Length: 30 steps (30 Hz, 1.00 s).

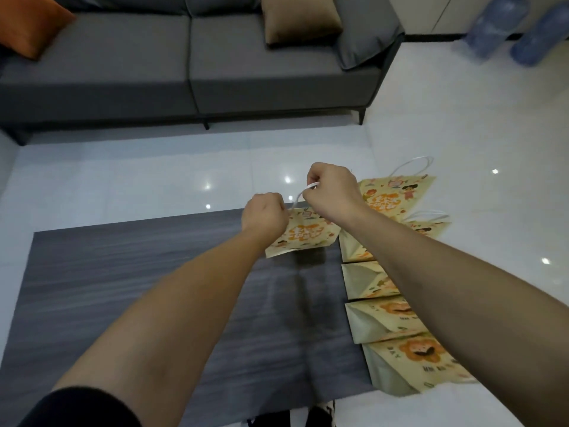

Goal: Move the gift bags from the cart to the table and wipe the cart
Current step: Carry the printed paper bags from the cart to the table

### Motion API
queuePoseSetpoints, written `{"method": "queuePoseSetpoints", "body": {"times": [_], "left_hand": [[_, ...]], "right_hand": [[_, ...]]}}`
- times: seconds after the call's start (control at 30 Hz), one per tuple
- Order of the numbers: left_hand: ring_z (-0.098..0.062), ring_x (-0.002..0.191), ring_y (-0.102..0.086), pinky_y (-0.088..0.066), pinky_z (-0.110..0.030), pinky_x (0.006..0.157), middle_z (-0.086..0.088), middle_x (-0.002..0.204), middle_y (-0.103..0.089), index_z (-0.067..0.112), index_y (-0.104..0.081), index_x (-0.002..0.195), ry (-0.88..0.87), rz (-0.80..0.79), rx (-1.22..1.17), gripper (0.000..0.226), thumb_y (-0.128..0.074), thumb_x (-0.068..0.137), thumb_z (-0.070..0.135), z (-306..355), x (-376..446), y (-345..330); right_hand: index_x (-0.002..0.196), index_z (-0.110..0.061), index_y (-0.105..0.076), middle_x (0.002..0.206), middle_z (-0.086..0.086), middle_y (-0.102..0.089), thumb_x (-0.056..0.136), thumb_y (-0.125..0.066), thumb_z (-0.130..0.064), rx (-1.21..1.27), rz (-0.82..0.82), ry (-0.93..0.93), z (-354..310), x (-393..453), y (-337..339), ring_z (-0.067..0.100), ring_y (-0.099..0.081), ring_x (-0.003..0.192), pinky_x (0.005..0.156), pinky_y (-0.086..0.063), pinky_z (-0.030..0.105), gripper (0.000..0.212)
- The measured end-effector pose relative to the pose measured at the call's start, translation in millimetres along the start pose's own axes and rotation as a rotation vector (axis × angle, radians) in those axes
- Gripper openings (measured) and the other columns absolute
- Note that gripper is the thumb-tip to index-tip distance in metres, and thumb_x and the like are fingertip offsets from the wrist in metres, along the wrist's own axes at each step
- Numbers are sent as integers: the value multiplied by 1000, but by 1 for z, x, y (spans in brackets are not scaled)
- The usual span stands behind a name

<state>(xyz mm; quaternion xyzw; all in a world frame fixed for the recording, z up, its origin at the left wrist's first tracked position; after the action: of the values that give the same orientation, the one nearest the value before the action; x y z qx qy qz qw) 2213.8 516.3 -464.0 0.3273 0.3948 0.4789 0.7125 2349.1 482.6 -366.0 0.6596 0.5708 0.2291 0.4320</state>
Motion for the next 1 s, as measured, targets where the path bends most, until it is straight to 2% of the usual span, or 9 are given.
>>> {"method": "queuePoseSetpoints", "body": {"times": [0.1, 0.2, 0.33, 0.53, 0.6, 0.67, 0.8, 0.87, 1.0], "left_hand": [[-26, 73, -67, -61, -40, 65, -4, 84, -69, 17, -70, 87, -27, -9, 5, 14, -61, 95, 25, 2, 20, -8], [-27, 76, -66, -60, -40, 69, -5, 87, -69, 17, -70, 89, -42, -13, 14, 14, -60, 95, 24, 7, 42, -14], [-30, 98, -60, -53, -37, 77, -13, 108, -65, 9, -67, 113, -69, -50, 14, 23, -53, 97, 16, 7, 45, -39], [-32, 122, -45, -50, -43, 95, -15, 137, -46, 13, -44, 143, -89, -105, 27, 52, -59, 93, 17, -6, 29, -62], [-33, 124, -44, -49, -44, 95, -16, 140, -44, 12, -43, 144, -85, -76, 22, 52, -58, 95, 18, -10, 27, -57], [-33, 125, -43, -48, -44, 96, -16, 141, -44, 12, -43, 145, -88, -67, 15, 52, -57, 95, 18, -8, 23, -52], [-34, 125, -44, -46, -43, 100, -15, 138, -46, 10, -47, 143, -131, -69, 4, 51, -55, 93, 16, 7, 13, -34], [-34, 125, -44, -44, -43, 101, -15, 136, -48, 8, -50, 140, -181, -72, 16, 48, -55, 93, 17, 20, 5, -21], [-33, 123, -44, -46, -45, 100, -14, 134, -50, 10, -54, 137, -270, -36, 69, 44, -55, 94, 20, 54, -17, 1]], "right_hand": [[86, -20, -59, 79, -3, -59, 81, -61, -7, -28, 26, 1, 3, 21, -2, 23, -56, 82, 65, -38, 28, 13], [86, -20, -58, 83, -2, -62, 82, -60, -9, -39, 52, -10, 12, 43, -4, 23, -57, 84, 68, -43, 31, 12], [92, -21, -59, 89, -2, -64, 89, -57, -15, -125, 81, -40, 37, 55, -18, 24, -57, 90, 78, -41, 34, 7], [101, -18, -67, 97, 1, -69, 92, -59, -20, -50, 172, -64, 53, 52, -27, 26, -54, 101, 77, -43, 35, 12], [111, -18, -68, 106, 2, -71, 93, -59, -21, -23, 154, -81, 55, 47, -31, 27, -53, 109, 86, -46, 36, 20], [129, -18, -63, 123, 4, -66, 94, -60, -24, -33, 146, -113, 61, 36, -36, 28, -49, 123, 100, -43, 37, 35], [153, -19, -37, 157, 9, -36, 93, -63, -26, -75, 155, -204, 74, 5, -39, 31, -32, 142, 116, -30, 44, 66], [154, -20, -35, 158, 9, -36, 91, -65, -26, -52, 135, -239, 80, -12, -38, 33, -33, 141, 116, -32, 45, 70], [150, -21, -43, 148, 9, -48, 92, -64, -26, -29, 121, -245, 85, -44, -23, 34, -43, 132, 109, -39, 43, 62]]}}
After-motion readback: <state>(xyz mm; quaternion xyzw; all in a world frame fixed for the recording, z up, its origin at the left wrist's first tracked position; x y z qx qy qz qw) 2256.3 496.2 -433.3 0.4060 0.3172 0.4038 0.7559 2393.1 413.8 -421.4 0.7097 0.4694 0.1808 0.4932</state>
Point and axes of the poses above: each hand's wrist, its own x-axis towards the middle knuckle, its own y-axis out of the back of the hand, z = x × y, the point moved 10 cm from there along x, towards the middle knuckle
